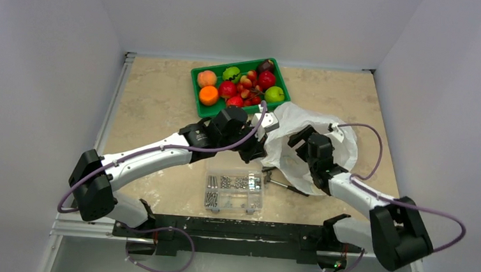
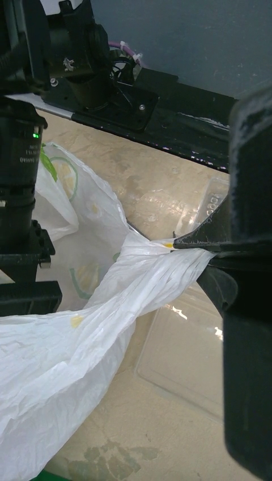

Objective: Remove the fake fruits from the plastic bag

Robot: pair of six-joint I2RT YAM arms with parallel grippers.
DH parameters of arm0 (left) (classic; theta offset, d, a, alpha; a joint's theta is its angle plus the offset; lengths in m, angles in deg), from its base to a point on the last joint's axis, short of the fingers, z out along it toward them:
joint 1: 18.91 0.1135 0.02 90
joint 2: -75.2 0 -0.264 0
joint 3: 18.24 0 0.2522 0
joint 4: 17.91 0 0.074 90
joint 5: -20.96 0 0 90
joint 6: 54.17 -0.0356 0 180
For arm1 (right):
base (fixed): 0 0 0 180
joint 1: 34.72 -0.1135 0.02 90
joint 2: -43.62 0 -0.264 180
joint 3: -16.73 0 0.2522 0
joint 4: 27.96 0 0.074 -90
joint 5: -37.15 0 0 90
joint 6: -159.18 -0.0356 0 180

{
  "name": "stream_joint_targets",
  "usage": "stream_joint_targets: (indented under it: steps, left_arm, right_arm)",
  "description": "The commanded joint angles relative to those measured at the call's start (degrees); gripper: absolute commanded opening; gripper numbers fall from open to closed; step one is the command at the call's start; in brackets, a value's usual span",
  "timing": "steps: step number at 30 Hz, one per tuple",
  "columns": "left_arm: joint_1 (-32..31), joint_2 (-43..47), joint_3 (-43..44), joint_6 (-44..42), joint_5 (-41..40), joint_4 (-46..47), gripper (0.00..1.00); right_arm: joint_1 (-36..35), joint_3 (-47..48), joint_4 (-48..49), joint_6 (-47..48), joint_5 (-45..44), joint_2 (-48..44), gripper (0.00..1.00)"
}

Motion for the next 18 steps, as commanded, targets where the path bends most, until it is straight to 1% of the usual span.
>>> stream_joint_targets:
  steps: [1, 3, 6, 8, 15, 18]
  left_arm:
    - [-0.5, 2.2, 2.5, -1.1, 0.2, 1.0, 0.00]
    - [-0.4, 2.2, 2.5, -1.1, 0.5, 1.0, 0.00]
    - [-0.4, 2.1, 2.5, -1.1, 0.6, 1.0, 0.00]
    - [-0.4, 2.1, 2.5, -1.1, 0.6, 0.9, 0.00]
    - [-0.4, 2.3, 2.5, -0.8, 1.4, 1.1, 0.00]
    - [-0.4, 2.4, 2.5, -0.8, 1.5, 1.0, 0.00]
  right_arm:
    - [-0.1, 3.0, 16.7, -0.6, -7.1, 8.0, 0.81]
    - [-0.1, 4.2, 18.7, -0.4, -7.5, 11.1, 0.84]
    - [0.0, 5.8, 20.1, -1.0, -10.2, 14.0, 0.92]
    - [0.0, 6.5, 21.3, -1.1, -11.6, 15.6, 0.95]
    - [0.1, 7.8, 26.4, -3.4, -14.0, 19.8, 0.97]
    - [0.8, 9.7, 26.3, -4.6, -15.9, 22.1, 0.99]
